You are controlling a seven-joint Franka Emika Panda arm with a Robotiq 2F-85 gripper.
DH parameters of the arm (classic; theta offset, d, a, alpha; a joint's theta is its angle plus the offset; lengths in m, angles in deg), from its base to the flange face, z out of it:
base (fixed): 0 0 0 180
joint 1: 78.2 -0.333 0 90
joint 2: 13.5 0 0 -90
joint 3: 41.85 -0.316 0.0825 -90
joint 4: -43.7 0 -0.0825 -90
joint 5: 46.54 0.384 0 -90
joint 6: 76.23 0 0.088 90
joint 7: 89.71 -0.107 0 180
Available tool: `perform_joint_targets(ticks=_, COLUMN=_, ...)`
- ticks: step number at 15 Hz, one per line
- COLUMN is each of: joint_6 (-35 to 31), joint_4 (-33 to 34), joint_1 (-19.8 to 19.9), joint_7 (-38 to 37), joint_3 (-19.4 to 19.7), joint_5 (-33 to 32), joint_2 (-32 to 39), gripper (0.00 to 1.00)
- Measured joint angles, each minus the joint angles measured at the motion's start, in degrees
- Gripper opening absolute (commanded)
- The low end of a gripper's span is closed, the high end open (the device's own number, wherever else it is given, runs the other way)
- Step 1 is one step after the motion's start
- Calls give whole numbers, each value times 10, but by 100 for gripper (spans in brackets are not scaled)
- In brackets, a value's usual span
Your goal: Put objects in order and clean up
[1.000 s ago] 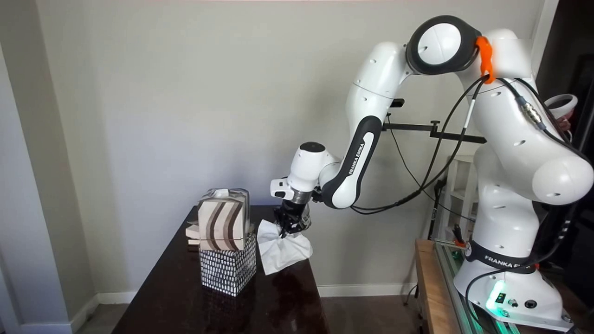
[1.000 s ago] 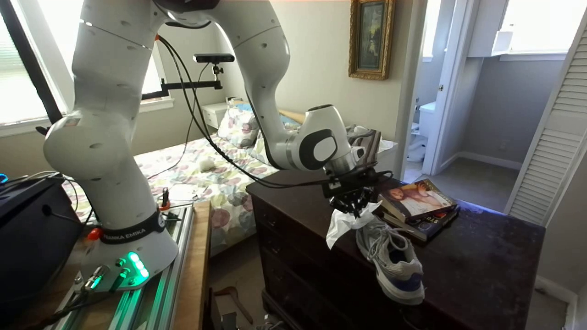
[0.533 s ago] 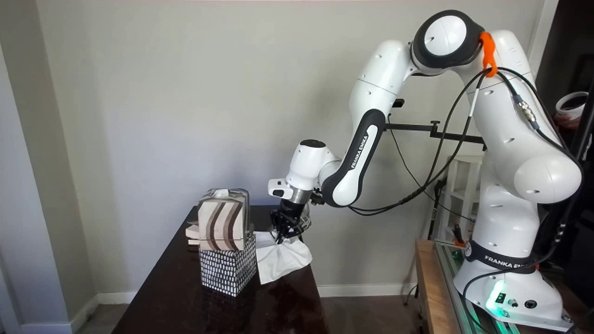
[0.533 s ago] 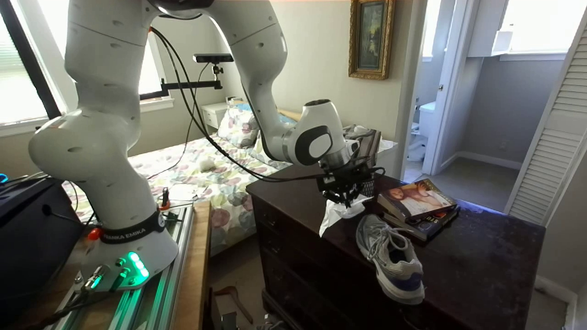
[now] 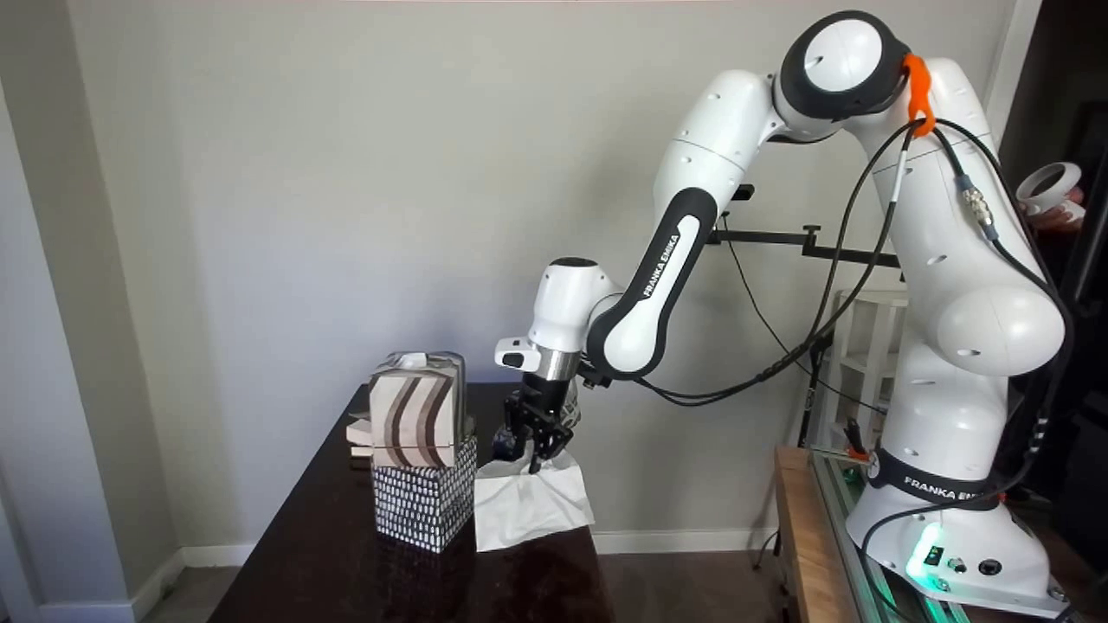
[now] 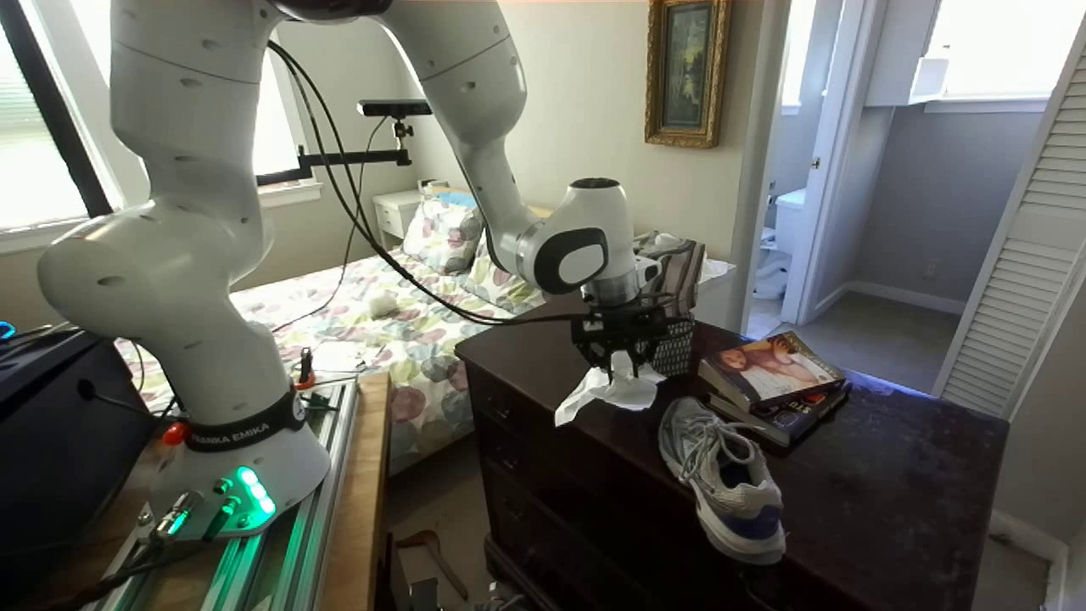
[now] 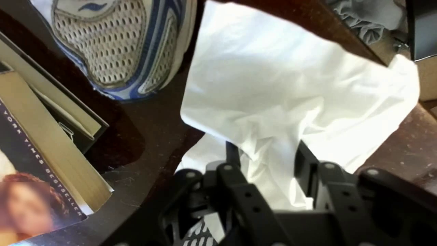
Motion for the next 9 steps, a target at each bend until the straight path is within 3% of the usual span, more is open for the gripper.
perform_joint_targets(ticks=4, joint_6=36, joint_4=0, joint_1=-4, joint_7=-36, joint_3=15, joint_5=44, joint_2=-24, gripper=99)
perform_joint_targets(ticks=9, joint_6=62, joint_4=0, joint_1=-5, joint_7=-57, joint_3=16, joint_5=102, joint_2=-48, gripper=100)
